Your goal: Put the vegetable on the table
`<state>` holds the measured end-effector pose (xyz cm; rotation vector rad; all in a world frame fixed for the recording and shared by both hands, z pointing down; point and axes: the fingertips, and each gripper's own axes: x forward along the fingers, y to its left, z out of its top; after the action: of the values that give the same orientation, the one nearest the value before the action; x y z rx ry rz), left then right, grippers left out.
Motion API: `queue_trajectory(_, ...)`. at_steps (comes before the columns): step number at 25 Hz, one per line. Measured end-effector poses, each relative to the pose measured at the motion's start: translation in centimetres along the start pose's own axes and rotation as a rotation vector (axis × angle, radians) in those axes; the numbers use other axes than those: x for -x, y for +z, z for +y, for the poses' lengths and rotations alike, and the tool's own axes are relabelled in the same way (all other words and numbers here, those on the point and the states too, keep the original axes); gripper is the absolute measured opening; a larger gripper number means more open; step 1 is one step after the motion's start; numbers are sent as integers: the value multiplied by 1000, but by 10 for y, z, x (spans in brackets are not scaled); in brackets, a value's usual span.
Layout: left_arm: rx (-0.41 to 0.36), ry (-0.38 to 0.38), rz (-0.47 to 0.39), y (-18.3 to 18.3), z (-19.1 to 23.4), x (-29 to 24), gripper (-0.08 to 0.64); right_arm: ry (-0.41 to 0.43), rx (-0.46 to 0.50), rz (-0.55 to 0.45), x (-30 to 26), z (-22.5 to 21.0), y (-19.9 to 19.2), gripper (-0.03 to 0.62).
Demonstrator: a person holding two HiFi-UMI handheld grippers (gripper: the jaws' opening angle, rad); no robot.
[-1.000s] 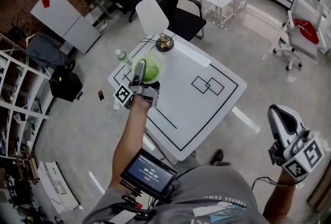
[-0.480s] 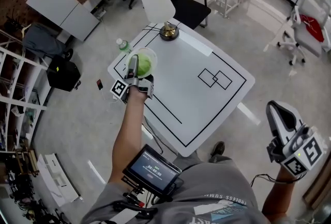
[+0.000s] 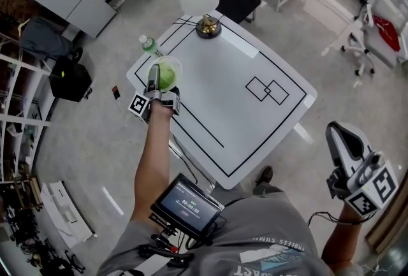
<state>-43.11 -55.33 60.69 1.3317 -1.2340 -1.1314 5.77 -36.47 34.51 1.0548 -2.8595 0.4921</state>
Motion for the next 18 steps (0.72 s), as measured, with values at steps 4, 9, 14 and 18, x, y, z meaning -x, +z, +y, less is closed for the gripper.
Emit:
queue_trajectory(4, 16, 22, -33, 8, 7, 0, 351, 1, -5, 13, -9, 3, -3, 8)
queue_trajectory(9, 20, 65, -42, 17, 23, 1, 351, 5, -15, 26, -20, 9, -6, 8)
queue_trajectory(14, 11, 108, -25, 25, 42, 0, 351, 4, -34, 40, -29, 11, -15, 8)
queue_trajectory(18, -17, 143, 3, 30, 55, -2, 351, 4, -49, 48, -36, 11, -22, 8)
